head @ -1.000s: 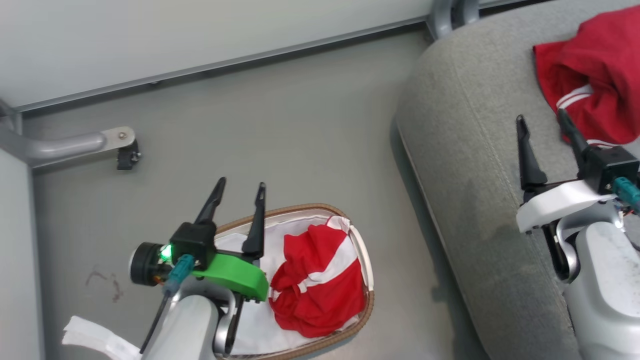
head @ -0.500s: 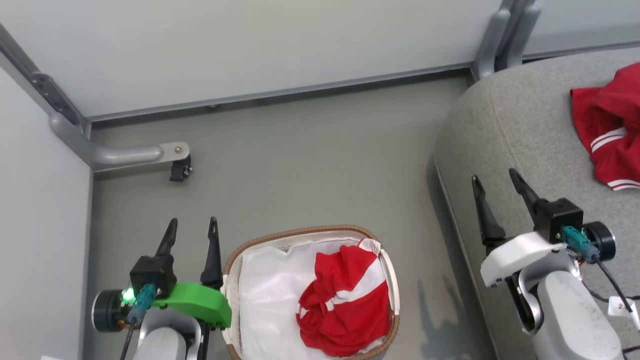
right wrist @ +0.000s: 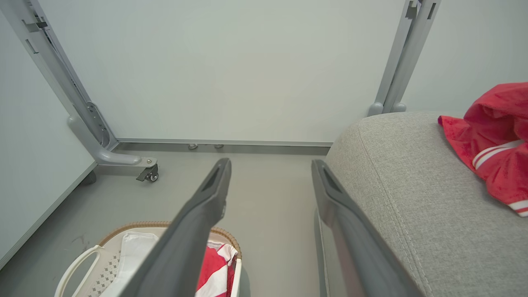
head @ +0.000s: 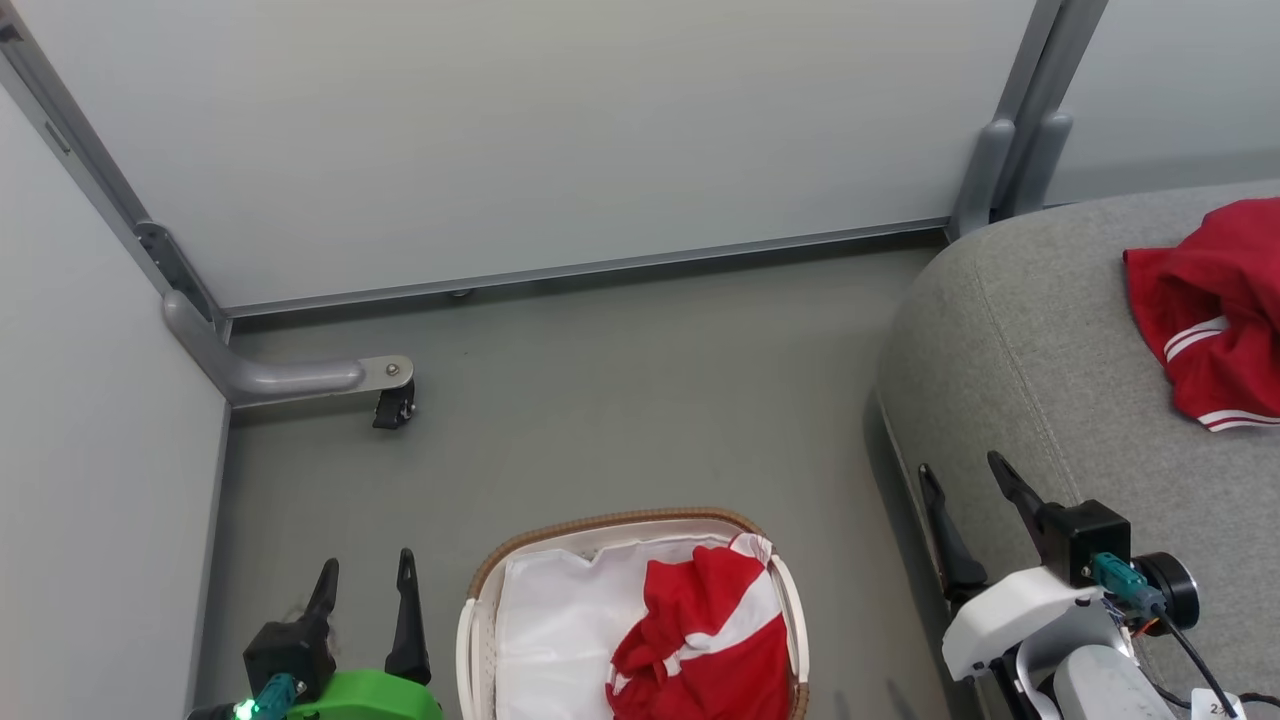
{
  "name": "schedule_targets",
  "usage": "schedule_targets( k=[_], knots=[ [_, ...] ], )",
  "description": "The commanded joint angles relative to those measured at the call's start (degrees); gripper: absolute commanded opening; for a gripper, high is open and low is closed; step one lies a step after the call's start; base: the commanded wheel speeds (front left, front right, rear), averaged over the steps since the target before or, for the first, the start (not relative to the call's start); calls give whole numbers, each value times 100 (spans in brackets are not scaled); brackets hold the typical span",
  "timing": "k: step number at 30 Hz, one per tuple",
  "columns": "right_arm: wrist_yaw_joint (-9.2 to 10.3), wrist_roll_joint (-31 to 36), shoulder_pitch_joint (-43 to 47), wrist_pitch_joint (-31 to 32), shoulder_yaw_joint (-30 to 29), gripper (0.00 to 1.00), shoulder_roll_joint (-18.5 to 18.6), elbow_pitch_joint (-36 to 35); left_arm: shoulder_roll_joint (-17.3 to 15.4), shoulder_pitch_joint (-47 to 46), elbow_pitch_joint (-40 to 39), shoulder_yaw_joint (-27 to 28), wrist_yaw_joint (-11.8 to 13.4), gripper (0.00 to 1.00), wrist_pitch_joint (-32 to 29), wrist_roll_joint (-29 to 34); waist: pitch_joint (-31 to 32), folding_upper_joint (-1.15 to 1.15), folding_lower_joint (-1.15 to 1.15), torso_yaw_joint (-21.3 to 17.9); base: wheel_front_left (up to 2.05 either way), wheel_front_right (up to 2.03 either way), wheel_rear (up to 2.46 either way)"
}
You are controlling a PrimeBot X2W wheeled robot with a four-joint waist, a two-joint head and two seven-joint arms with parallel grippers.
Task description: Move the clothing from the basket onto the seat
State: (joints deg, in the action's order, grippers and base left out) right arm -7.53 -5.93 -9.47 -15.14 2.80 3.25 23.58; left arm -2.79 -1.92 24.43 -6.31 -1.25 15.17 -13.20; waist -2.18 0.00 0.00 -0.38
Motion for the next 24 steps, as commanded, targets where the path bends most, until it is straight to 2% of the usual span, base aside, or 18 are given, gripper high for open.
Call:
schedule_targets(
  k=[1, 12, 24],
  knots=[
    [8, -22, 90, -1, 7, 100, 3, -9, -21, 100, -38, -3, 27, 100, -3, -26, 74, 0, 0, -15, 0, 0, 0],
    [8, -16, -64, -1, 94, 100, -13, -153, -20, 9, -3, -213, -35, 100, -3, -222, -123, 0, 0, -181, 0, 0, 0],
    [8, -125, -1068, -1, 362, 100, -1, -762, -22, -1203, 337, -783, -218, 100, -3, -646, -1545, 0, 0, -677, 0, 0, 0]
  ],
)
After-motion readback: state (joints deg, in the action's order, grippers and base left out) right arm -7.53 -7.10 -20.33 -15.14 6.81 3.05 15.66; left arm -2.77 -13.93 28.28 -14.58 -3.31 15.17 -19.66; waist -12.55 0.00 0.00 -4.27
